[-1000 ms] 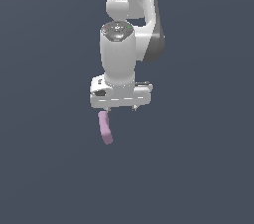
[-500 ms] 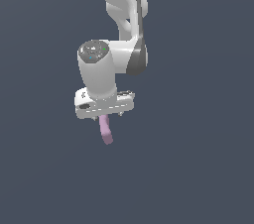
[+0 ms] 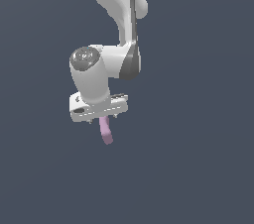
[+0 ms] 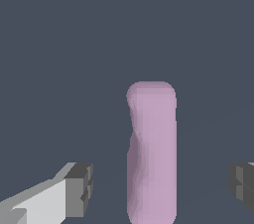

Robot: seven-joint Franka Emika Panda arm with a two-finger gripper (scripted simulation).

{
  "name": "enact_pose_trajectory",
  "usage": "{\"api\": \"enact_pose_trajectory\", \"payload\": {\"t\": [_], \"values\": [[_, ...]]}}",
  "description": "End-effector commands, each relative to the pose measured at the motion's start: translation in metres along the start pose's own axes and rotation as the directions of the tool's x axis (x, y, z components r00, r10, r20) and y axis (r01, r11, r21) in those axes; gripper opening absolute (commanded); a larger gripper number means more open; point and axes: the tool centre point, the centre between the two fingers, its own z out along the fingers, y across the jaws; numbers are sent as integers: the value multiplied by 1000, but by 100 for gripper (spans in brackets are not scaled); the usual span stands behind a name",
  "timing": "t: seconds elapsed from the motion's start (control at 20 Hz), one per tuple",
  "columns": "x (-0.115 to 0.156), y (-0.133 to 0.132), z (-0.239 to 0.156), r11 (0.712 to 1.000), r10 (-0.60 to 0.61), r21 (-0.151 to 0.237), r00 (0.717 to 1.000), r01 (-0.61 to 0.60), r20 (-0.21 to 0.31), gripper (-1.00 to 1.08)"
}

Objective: Pick up the object and move it to a goal position.

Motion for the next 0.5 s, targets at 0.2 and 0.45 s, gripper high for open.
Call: {"api": "enact_pose_trajectory", "payload": {"t": [0.2, 0.45], "values": [[0, 0, 10, 1000, -1, 0, 1000, 1, 0, 100], [-1, 0, 38, 1000, -3, 0, 1000, 3, 0, 100]]}}
